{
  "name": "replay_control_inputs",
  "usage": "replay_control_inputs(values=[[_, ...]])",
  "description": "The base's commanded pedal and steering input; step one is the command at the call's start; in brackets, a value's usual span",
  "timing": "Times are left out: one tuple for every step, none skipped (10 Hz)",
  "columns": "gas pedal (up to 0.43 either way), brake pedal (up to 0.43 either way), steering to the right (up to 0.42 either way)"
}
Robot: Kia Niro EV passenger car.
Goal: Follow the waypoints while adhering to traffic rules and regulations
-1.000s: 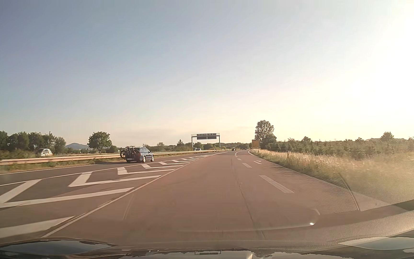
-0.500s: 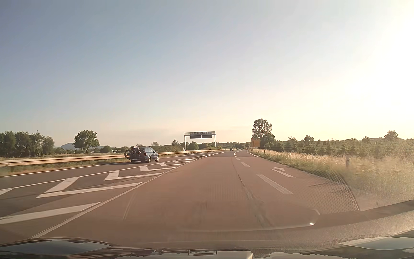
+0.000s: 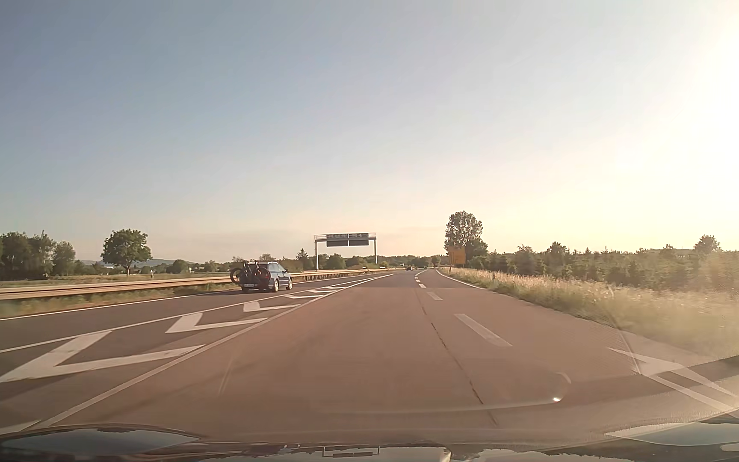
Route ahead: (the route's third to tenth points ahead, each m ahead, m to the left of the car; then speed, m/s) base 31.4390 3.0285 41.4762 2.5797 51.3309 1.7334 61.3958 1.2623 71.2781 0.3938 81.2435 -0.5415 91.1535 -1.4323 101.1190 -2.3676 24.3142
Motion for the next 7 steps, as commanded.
replay_control_inputs(values=[[0.087,0.0,0.003],[0.087,0.0,0.003],[0.098,0.0,0.003],[0.098,0.0,0.003],[0.11,0.0,0.003],[0.118,0.0,0.003],[0.13,0.0,0.003]])
